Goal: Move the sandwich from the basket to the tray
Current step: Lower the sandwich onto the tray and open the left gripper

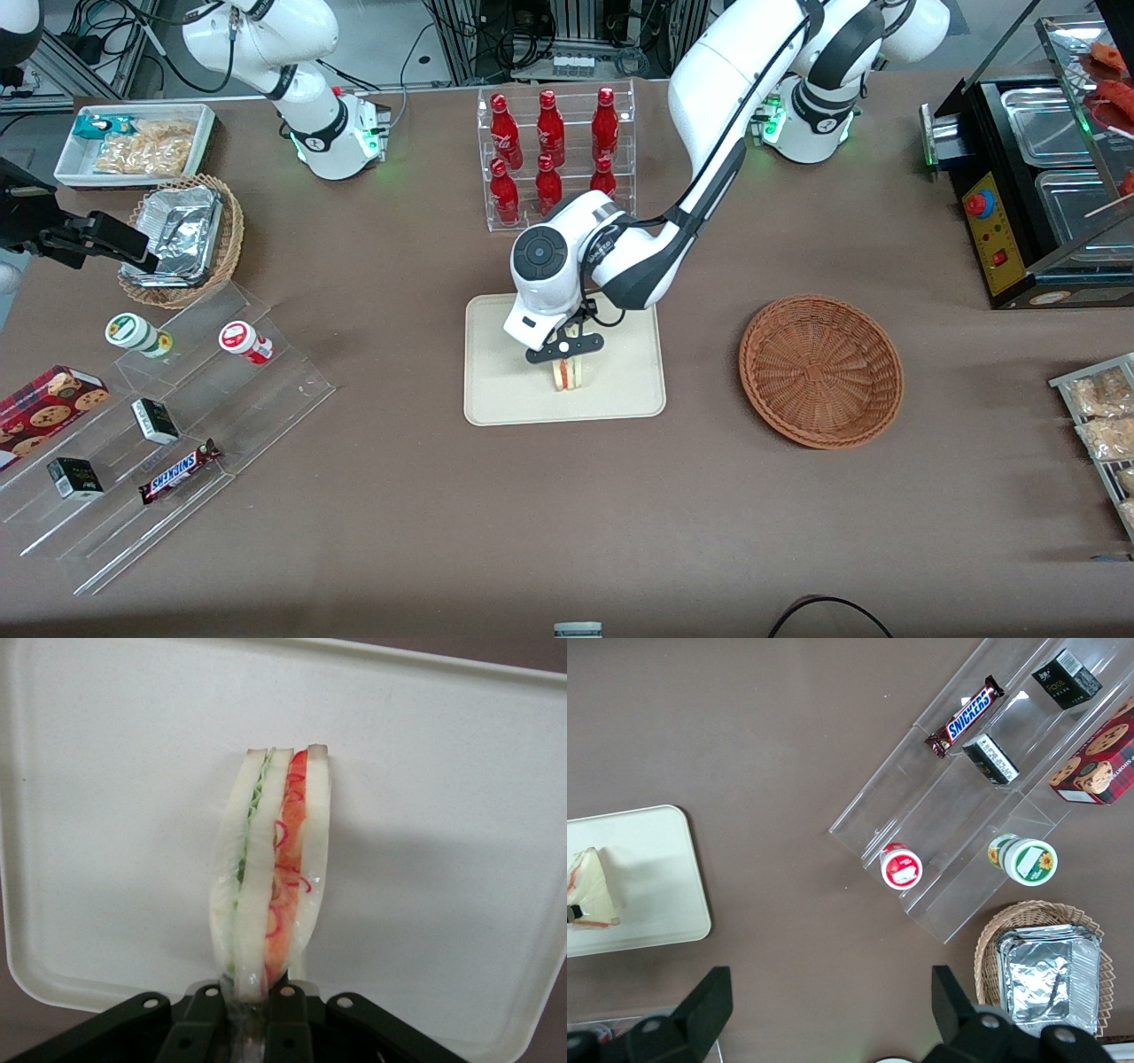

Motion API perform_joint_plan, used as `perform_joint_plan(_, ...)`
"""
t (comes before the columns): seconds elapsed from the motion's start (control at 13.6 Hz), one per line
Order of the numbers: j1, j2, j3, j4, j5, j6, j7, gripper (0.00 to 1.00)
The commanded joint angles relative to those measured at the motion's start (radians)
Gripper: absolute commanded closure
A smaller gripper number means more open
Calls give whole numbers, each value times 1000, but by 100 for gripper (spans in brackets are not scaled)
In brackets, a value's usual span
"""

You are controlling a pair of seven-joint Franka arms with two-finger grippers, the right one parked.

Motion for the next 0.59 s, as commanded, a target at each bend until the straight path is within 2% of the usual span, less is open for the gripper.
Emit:
perform_joint_plan(0.0, -10, 17, 9, 6, -6, 0, -13, 68)
perform_joint_plan(0.07, -10, 17, 9, -11, -8, 24, -15, 3)
perform_joint_plan(0.15, -10, 14, 9, -26, -8, 50, -16, 0)
perform_joint_plan(0.52, 1, -79, 9, -21, -8, 32, -12, 0)
